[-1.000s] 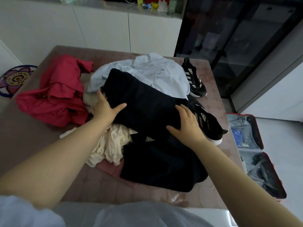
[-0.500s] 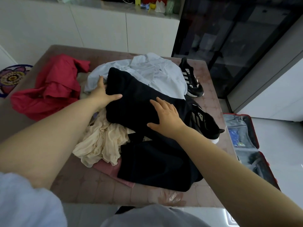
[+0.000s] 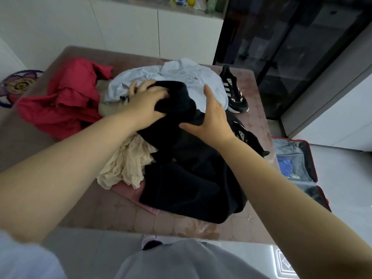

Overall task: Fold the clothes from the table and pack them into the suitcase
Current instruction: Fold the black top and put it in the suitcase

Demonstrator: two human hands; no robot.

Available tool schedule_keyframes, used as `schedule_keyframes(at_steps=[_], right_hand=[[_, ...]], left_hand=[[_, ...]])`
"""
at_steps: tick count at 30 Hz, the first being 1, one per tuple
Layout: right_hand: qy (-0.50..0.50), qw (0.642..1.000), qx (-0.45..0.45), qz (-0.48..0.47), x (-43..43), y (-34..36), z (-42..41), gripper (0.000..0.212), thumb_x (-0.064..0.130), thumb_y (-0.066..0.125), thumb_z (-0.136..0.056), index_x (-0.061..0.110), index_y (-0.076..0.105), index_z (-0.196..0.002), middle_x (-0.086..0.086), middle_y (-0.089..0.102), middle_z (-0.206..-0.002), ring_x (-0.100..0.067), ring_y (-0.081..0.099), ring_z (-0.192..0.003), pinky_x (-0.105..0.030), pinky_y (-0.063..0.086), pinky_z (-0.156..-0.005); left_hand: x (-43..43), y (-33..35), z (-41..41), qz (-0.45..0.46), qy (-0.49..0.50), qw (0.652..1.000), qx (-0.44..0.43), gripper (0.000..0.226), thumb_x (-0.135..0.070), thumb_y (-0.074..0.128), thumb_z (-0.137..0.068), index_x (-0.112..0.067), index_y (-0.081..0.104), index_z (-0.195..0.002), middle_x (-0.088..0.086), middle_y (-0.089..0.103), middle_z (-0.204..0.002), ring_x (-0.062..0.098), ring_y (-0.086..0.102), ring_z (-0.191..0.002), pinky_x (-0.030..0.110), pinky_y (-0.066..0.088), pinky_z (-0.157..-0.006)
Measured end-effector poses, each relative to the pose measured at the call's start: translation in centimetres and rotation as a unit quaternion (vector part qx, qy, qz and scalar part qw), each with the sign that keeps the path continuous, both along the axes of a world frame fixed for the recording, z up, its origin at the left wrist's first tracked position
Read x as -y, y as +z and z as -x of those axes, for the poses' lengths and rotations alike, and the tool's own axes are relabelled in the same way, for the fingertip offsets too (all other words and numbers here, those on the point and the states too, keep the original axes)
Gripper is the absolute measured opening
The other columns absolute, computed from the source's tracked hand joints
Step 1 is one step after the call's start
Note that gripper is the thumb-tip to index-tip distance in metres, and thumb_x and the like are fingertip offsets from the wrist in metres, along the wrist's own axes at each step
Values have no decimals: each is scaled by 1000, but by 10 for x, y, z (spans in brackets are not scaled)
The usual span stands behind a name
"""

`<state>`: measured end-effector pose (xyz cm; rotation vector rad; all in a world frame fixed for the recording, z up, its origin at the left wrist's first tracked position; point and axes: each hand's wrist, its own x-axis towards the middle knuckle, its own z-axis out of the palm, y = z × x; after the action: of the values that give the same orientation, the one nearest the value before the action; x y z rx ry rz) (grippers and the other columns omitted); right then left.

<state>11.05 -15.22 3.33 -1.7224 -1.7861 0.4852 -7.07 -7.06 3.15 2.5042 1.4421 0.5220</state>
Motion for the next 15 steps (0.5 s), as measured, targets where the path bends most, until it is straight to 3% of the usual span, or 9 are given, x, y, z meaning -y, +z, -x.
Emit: schedule_keyframes(at_steps=[3,6,9,12,15], right_hand=[[42,998,-32,-34,-3,15,4,94,36,83,-68,12,33,-143,-4,48,-140,-20,41,-132,-44,25,-113],[69,997,-27,28,1,17,9,56,38,77,-75,20,54,-123,2,66,-113,-19,59,-109,-35,43,-96],[87,995,-9,47,16,10,12,35,31,70,-83,18,60,-115,-3,68,-106,-23,61,-100,-34,47,-84],[90,993,-39,59,38,3,11,23,29,72,-81,22,63,-101,1,68,-92,-18,62,-91,-29,47,-76],[114,987,-63,91,60,3,4,21,24,76,-79,23,63,-95,8,66,-85,-10,62,-86,-20,47,-73]], left_hand=[[32,18,-5,-42,-61,997,2,34,-26,62,-85,-17,60,-118,-4,59,-122,18,30,-137,42,-11,-111],[51,21,3,-73,-49,996,24,26,-26,63,-81,-13,65,-103,-3,57,-101,27,48,-118,49,0,-112],[66,8,17,-75,-14,997,30,55,-40,72,-69,-16,60,-116,6,53,-121,32,45,-119,46,15,-108],[80,3,30,-16,3,1000,24,106,-44,86,-56,-21,30,-143,11,33,-142,31,29,-131,42,16,-109],[81,2,46,29,-9,998,-50,130,-47,87,-50,-27,6,-150,8,17,-153,28,15,-140,46,12,-114]])
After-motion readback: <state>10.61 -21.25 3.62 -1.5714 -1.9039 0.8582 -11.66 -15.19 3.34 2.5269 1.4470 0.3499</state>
